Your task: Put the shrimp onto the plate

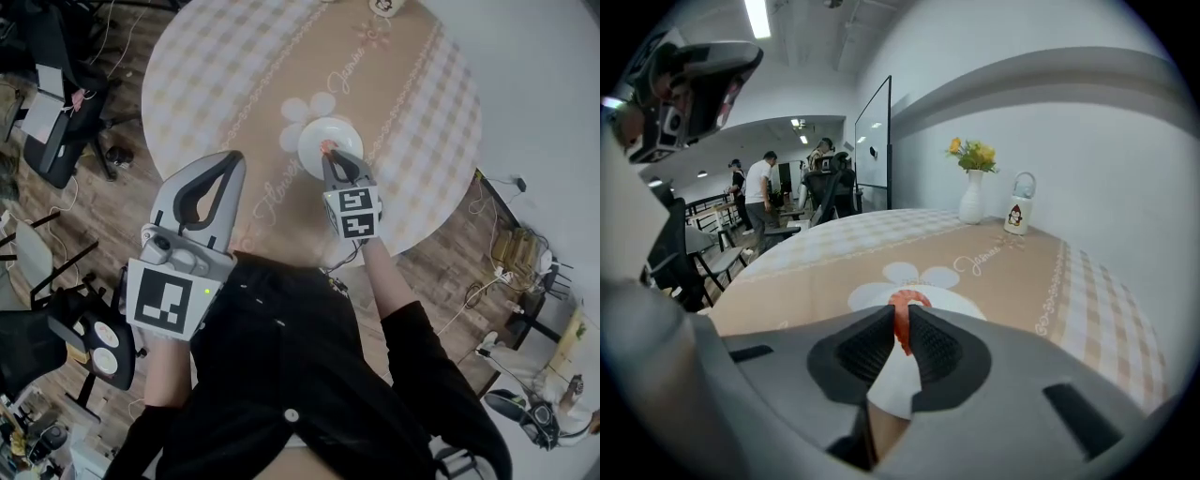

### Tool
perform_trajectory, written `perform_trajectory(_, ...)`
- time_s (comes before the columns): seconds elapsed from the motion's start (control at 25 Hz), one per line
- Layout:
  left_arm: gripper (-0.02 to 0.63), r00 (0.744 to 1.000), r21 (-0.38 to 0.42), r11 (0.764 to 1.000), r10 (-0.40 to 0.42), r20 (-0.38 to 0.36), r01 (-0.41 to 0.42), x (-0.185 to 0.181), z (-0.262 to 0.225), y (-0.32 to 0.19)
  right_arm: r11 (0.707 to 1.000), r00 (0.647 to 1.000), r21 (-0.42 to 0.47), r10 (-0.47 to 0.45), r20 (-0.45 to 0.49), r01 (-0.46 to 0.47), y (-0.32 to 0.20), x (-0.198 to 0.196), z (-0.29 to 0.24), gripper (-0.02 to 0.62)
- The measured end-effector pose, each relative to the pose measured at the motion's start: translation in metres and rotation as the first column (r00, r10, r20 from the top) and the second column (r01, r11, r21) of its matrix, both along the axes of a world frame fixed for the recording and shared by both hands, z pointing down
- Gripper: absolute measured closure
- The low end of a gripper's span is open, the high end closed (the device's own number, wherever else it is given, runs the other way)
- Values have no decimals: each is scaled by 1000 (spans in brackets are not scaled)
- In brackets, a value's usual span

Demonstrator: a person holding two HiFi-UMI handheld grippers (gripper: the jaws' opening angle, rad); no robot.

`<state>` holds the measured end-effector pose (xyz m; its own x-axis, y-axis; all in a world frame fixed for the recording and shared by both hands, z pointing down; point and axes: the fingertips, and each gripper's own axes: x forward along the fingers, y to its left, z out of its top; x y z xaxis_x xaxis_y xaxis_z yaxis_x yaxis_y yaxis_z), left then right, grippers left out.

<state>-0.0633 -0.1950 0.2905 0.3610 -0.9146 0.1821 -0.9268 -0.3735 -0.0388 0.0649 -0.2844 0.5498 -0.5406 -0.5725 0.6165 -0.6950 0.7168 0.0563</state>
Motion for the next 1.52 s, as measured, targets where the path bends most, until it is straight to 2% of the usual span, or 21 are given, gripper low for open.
perform_trajectory(0.6, 603, 999, -19, 999, -38, -4, 38, -10, 6, 1, 991, 988, -96, -101, -117, 90, 2, -9, 44, 557)
perform_trajectory(0.96, 603, 1000, -13, 1000, -24, -6, 24, -11, 6, -2, 988, 977, -102, -136, -162, 120, 4, -9, 48, 557)
perform_trajectory(1.16, 603, 1000, -13, 1000, -14, -12, 14, -10, 7, 0, 986, 983, -133, -123, -136, 105, 3, -10, 48, 545)
perform_trajectory(1.32, 603, 1000, -13, 1000, -7, -16, 6, -11, 7, 1, 986, 987, -148, -99, -125, 80, 1, -8, 47, 481)
perform_trajectory(1.52, 603, 1000, -9, 1000, 14, -14, -14, -10, 5, 3, 988, 992, -141, -84, -90, 70, 5, -10, 40, 471)
